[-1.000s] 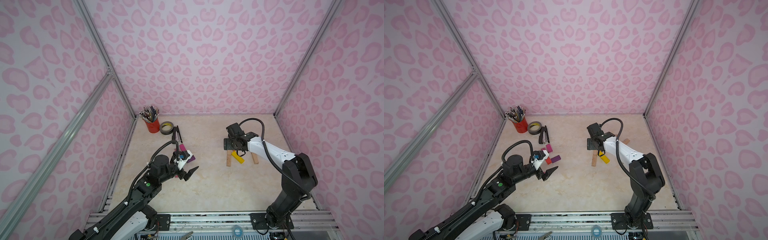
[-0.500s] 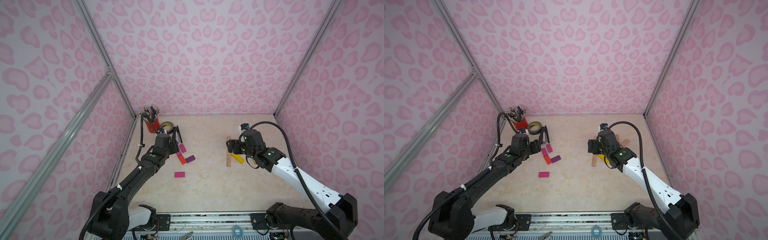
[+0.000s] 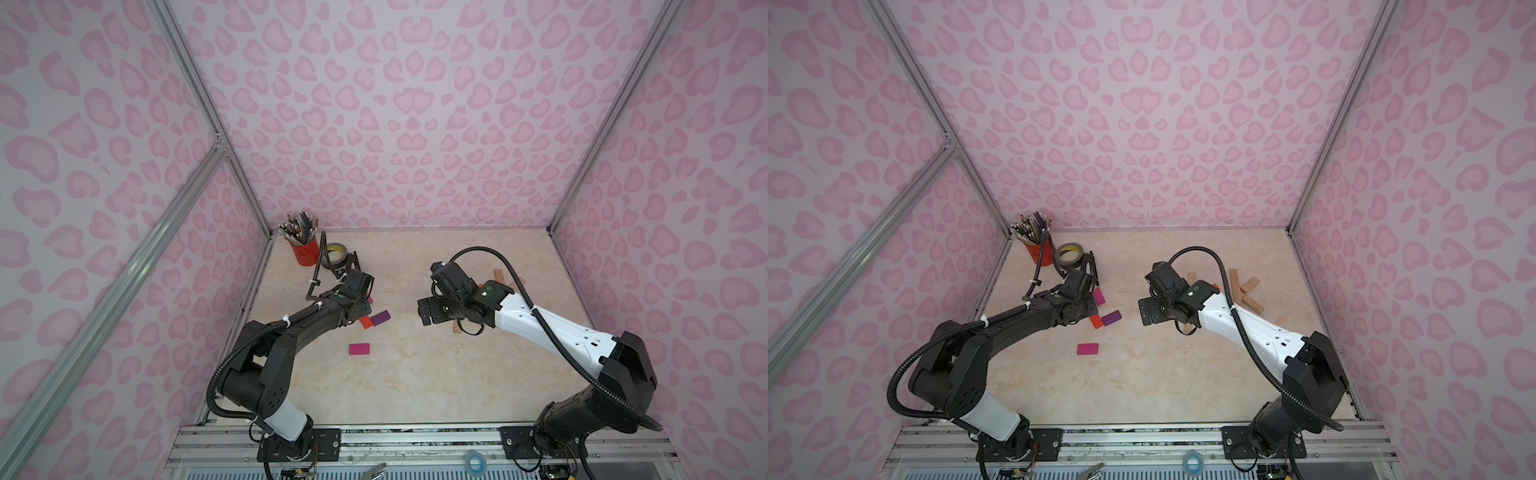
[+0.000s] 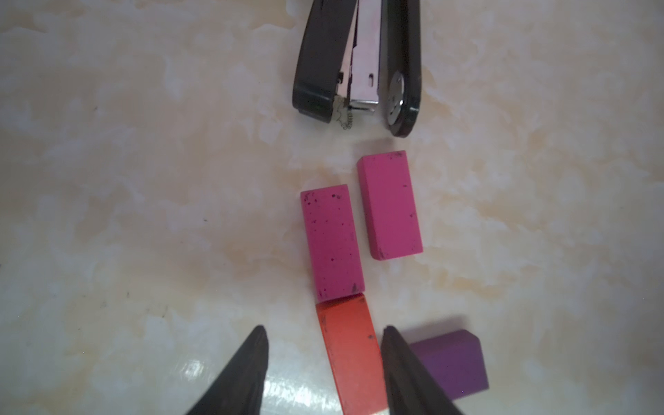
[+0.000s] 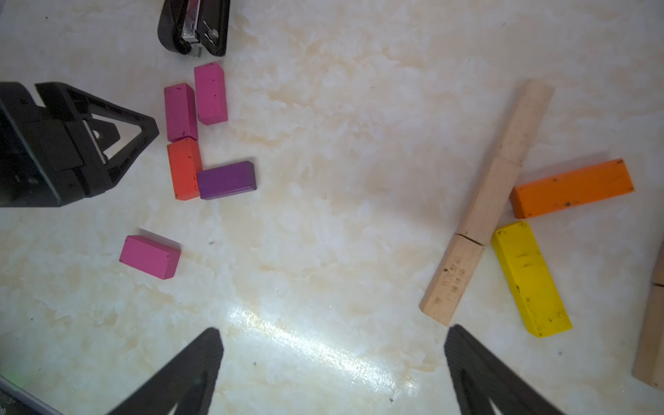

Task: Assemble the letter k with building blocks
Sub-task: Pick up the building block from the center of the board.

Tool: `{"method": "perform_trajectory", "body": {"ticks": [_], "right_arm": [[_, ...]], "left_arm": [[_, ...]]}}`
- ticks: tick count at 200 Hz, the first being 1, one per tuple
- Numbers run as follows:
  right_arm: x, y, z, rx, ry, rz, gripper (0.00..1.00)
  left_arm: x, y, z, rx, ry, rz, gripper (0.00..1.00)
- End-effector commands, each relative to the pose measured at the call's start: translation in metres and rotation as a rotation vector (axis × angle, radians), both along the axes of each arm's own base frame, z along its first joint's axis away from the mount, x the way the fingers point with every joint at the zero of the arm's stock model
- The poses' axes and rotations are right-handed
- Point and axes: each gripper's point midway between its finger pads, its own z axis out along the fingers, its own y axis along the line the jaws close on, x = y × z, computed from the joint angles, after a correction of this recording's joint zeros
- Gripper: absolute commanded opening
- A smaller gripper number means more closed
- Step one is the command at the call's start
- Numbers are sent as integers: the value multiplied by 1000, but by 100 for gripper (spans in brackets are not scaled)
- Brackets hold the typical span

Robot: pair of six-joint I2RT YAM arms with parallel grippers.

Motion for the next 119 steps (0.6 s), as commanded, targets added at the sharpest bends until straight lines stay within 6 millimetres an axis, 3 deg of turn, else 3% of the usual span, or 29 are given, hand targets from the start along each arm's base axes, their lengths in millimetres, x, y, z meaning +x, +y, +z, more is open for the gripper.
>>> {"method": "perform_trajectory", "body": {"ticks": [1,65,119], "right_arm": [[-3,-6,-5,-32,20,-15,97],[-4,-12,-5,-44,5,-22,98],[-4,-16,1,-44,-16,-37,100]], "left_arm": [[3,-3,-6,2,10,3,53],[4,-24,-27,-36,70,-61,45],[2,-26,-36,-21,101,-78,36]]}}
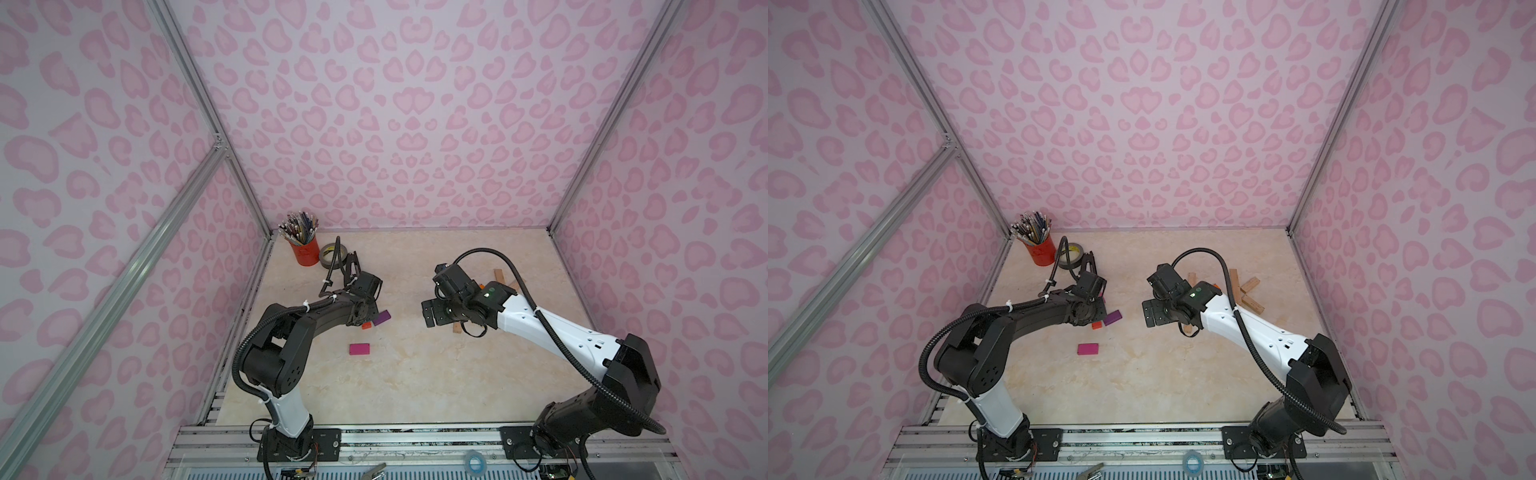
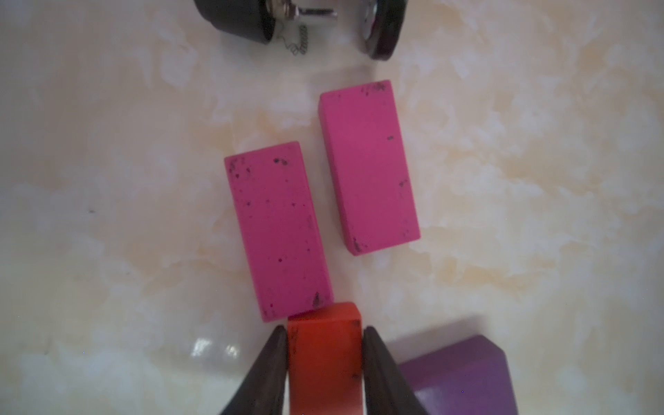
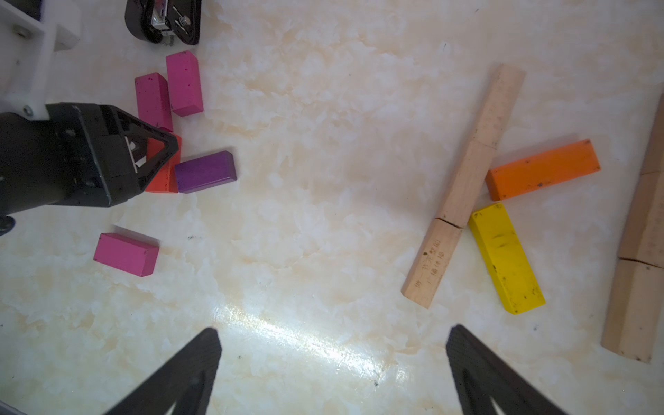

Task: Assemble the letter k with building blocks
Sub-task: Pick up the building block from the center of the board, then place the building block at the center of the board.

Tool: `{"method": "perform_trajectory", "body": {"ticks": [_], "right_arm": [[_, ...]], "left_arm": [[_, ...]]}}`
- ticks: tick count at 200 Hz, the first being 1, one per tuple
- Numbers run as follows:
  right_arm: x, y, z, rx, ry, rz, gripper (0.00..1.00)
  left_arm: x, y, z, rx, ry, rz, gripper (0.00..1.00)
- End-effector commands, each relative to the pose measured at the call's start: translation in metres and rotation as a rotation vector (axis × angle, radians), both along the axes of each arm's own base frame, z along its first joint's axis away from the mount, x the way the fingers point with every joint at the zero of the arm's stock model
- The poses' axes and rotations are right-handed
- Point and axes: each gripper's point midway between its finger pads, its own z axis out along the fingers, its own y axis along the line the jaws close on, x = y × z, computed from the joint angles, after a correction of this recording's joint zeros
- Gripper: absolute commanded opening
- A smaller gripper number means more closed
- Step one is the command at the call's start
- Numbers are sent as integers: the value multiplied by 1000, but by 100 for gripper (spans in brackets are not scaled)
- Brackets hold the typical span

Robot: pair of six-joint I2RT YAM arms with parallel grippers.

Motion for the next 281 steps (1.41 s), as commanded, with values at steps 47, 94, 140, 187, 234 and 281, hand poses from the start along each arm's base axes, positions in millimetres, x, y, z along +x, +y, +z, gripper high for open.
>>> {"method": "perform_trajectory", "body": {"ticks": [47,94,140,187,234,281], "right_arm": [[0,-8,9,3,-26,-39,99],[6,-24,32,48,-82,-117,99],[13,-60,45,91,-130,-254,98],[9,-82,51,131,-145,-324,97],[3,-88,45,141,-128,-345,97],[1,-90,41,138,-119,-349,97]], "left_arm": [[-2,-1,-6,26,29,-32,29],[5,-15,33,6,-47,-83,25],[19,-58,73,-8,-124,-168,25],[54,-112,78,-38,-148,-225,25],[91,-160,58,-20,-139,-273,25],[123,-176,32,27,-112,-257,25]]}}
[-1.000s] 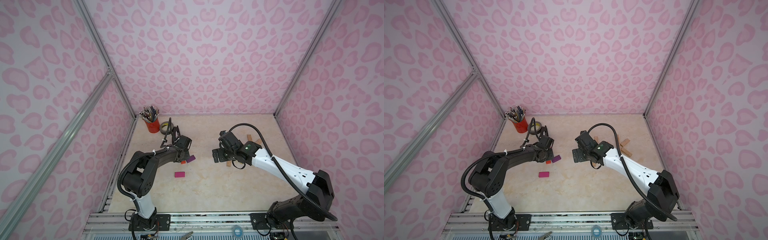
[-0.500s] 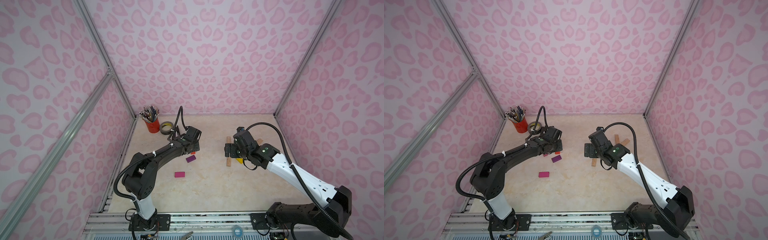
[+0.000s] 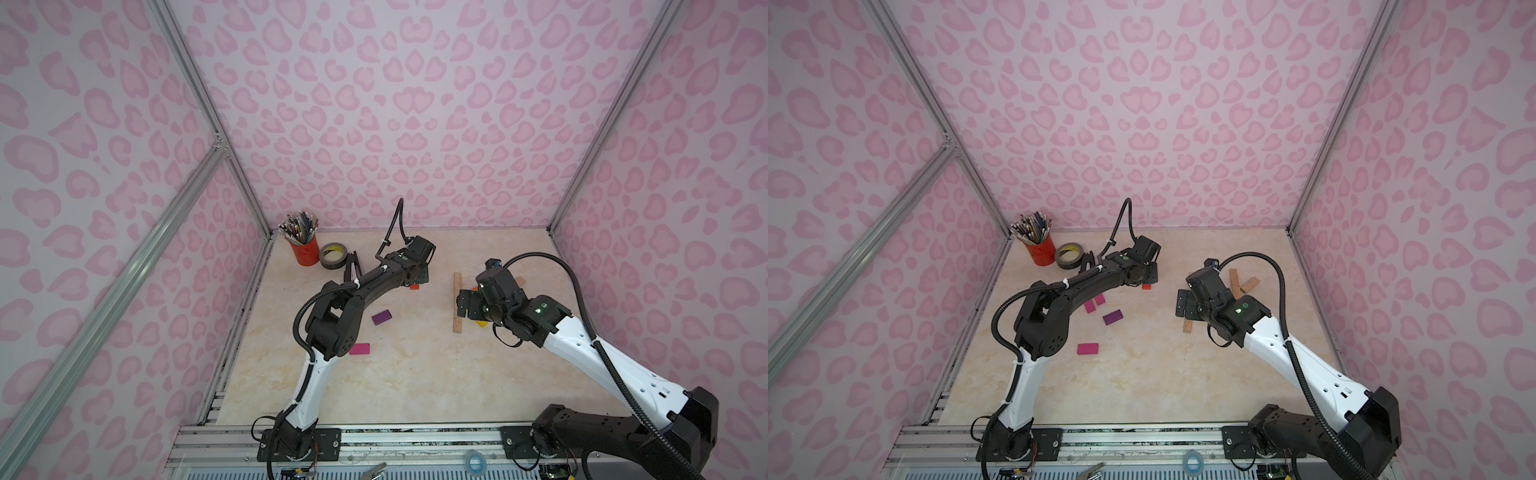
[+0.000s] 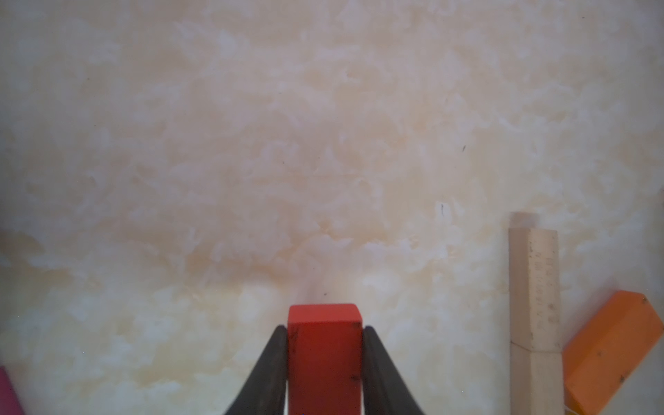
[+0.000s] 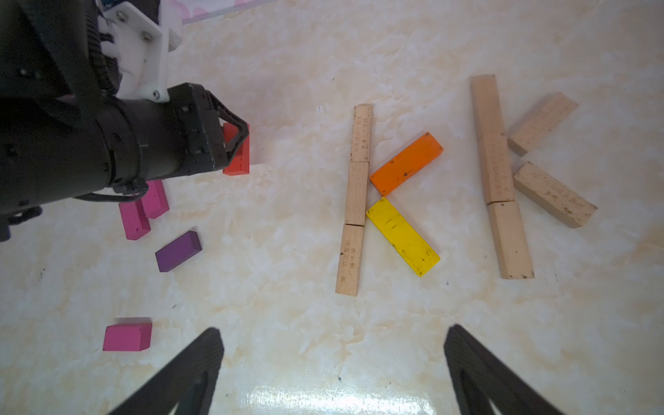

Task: Assemble the letter k with building blocks
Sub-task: Place the building block at the center of the board.

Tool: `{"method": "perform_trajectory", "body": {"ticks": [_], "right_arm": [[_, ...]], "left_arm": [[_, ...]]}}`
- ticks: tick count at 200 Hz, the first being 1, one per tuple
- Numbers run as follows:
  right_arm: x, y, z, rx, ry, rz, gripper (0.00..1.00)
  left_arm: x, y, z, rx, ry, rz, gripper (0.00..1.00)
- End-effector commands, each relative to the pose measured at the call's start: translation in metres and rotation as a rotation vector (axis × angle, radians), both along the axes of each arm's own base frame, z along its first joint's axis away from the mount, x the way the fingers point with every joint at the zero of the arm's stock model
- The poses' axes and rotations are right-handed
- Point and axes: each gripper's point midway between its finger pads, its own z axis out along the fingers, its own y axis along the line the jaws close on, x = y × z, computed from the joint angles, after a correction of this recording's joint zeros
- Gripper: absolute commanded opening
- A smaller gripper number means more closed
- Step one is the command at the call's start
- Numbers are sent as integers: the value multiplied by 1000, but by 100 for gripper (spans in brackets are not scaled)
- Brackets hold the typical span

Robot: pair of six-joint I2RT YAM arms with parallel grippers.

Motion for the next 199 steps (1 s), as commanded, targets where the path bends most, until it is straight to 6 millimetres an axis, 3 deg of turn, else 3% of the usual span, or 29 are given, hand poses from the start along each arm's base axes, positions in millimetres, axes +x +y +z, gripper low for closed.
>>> {"method": "perform_trajectory", "body": {"ticks": [1,89,122,167,199], "right_arm": [[-1,-2,-3,0,8,-13,97],[-1,-3,-5,-2,14,-15,97],[0,-2,-5,-5,14,-13,97],[1,-1,-4,1,16,-12,97],[0,-2,-4,3,17,-14,97]], "left_arm": [[5,4,-14,57,31,12,24],[22,2,-47,89,91,23,25],[22,2,-54,87,106,13,33],[23,-1,-47,72,98,7,39],[27,-4,-31,54,74,7,50]]}}
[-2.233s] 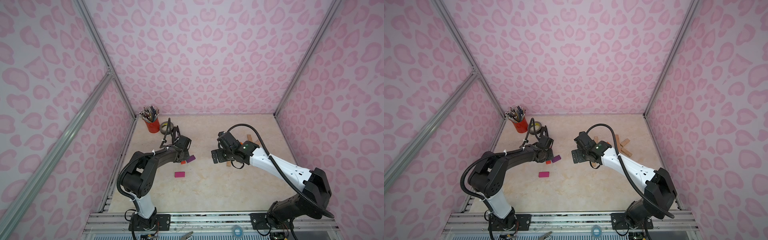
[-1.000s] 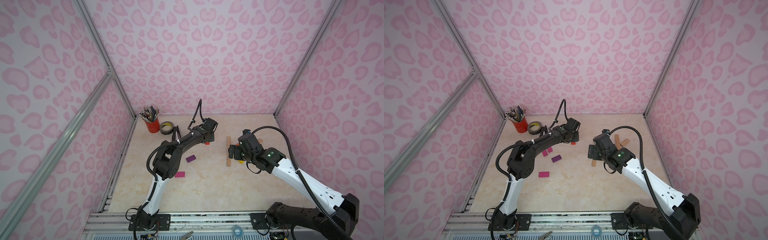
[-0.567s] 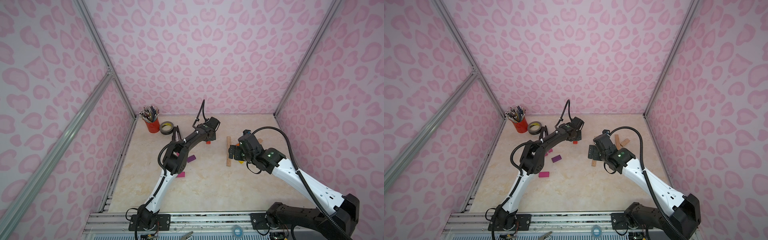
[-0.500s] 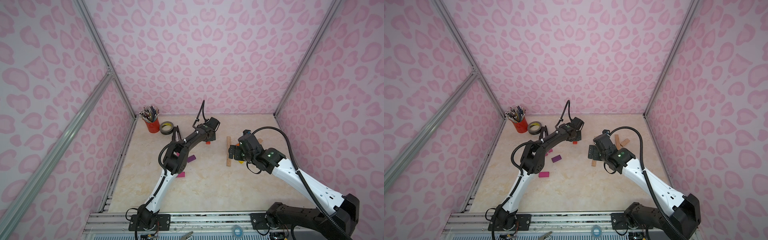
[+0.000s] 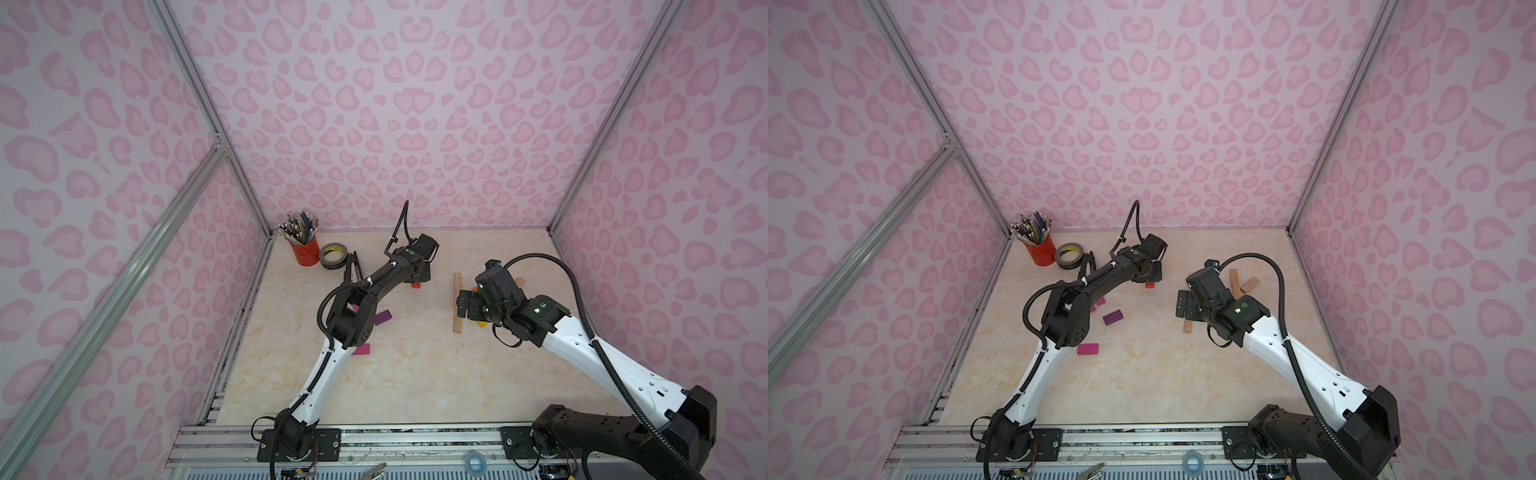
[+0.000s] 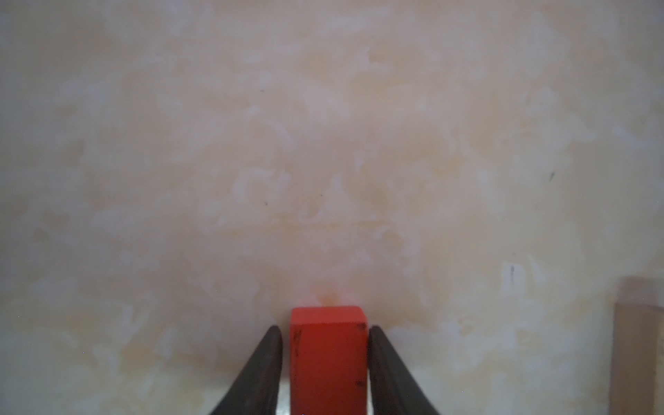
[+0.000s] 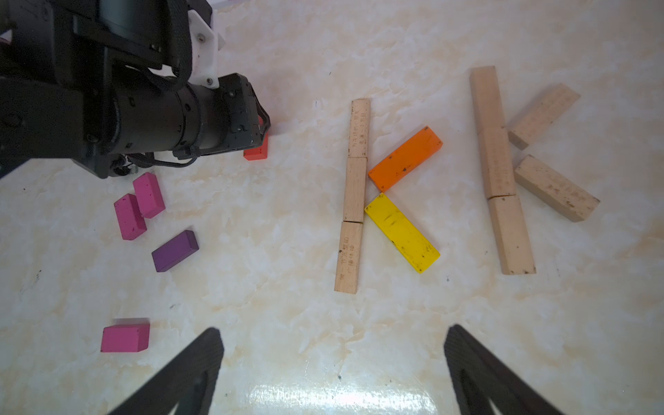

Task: Assemble the letter k with building blocks
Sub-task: Place the building block at the center of the board, then pick up the building block from the center of the board.

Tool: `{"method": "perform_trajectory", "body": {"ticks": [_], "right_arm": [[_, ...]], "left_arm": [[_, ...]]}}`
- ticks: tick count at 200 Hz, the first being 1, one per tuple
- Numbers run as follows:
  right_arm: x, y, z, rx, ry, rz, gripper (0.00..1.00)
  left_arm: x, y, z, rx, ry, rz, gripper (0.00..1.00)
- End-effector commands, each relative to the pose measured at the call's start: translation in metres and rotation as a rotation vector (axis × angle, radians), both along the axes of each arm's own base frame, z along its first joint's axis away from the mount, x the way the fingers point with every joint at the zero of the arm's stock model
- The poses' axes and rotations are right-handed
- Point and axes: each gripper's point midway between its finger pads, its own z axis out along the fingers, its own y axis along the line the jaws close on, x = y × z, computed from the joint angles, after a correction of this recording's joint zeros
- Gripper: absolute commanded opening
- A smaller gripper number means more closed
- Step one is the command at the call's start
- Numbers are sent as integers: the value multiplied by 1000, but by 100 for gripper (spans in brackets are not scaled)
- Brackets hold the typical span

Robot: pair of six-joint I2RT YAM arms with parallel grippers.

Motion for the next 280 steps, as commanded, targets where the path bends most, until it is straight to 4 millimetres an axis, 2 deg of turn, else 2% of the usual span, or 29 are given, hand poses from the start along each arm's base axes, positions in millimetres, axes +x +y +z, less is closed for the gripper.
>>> {"method": "perform_trajectory", "body": {"ticks": [1,37,69,85,88,92,107,135,176,179,202,227,248,280], "right_arm": [[-1,-1,0,1,5,-6,97],[-2,-2,2,3,0,-7,97],[-2,-1,3,4,-1,-3,98],[-1,0,4,1,-4,8,98],[-1,0,4,1,-4,11,98],[-2,1,4,0,-6,15,98],[-2,2,5,2,-11,27,99],[-3,10,4,23,-18,78,99],[-5,16,-1,20,-4,127,93],[-6,17,-2,19,-2,131,92],[-7,21,-5,30,-7,162,91],[-9,29,-4,60,-17,202,91],[-8,32,-4,61,-21,221,91],[-8,37,-5,75,-21,243,91]], "left_arm": [[2,0,11,-3,-10,-3,50],[7,-5,49,-48,-62,-11,60],[5,-11,98,-107,-135,-62,79],[-2,-7,127,-131,-181,-88,82],[-3,-7,126,-130,-182,-94,82],[-6,-5,141,-144,-207,-104,82],[-18,4,166,-176,-255,-130,81],[-50,29,199,-243,-325,-201,81],[-105,74,225,-254,-419,-328,83],[-111,79,215,-245,-402,-343,83],[-139,106,202,-239,-396,-422,85],[-153,135,177,-234,-340,-470,86],[-173,135,152,-166,-294,-670,85],[-170,138,121,-75,-240,-727,80]]}}
